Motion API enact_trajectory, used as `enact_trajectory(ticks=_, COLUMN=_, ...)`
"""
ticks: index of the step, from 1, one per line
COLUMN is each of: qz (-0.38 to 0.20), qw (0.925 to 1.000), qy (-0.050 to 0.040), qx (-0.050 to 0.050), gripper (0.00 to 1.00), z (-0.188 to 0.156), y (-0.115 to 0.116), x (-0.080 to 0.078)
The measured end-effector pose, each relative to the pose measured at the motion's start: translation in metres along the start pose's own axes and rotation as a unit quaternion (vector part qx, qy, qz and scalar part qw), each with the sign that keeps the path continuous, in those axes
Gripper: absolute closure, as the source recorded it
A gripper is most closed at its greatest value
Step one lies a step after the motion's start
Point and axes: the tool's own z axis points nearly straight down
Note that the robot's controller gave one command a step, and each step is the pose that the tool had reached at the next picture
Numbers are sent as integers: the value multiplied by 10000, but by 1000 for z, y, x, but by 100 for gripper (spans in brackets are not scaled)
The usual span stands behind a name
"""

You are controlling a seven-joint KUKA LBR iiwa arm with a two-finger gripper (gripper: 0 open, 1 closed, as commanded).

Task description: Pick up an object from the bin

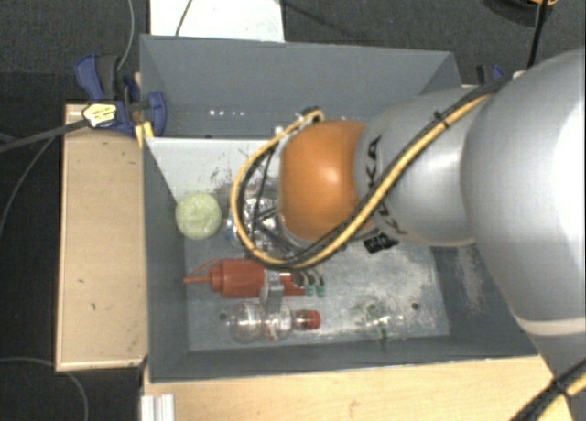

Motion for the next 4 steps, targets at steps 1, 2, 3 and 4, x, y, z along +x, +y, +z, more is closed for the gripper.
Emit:
enact_trajectory(ticks=1, qz=34, qw=10000, qy=-24, qx=-7, gripper=100, z=-61, y=-4, x=-6)
enact_trajectory(ticks=2, qz=31, qw=9999, qy=-110, qx=-27, gripper=100, z=-51, y=-16, x=-10)
enact_trajectory(ticks=3, qz=-32, qw=10000, qy=-58, qx=-12, gripper=100, z=4, y=-9, x=-32)
enact_trajectory(ticks=4, qz=-102, qw=9999, qy=-8, qx=-3, gripper=100, z=-15, y=-6, x=-40)
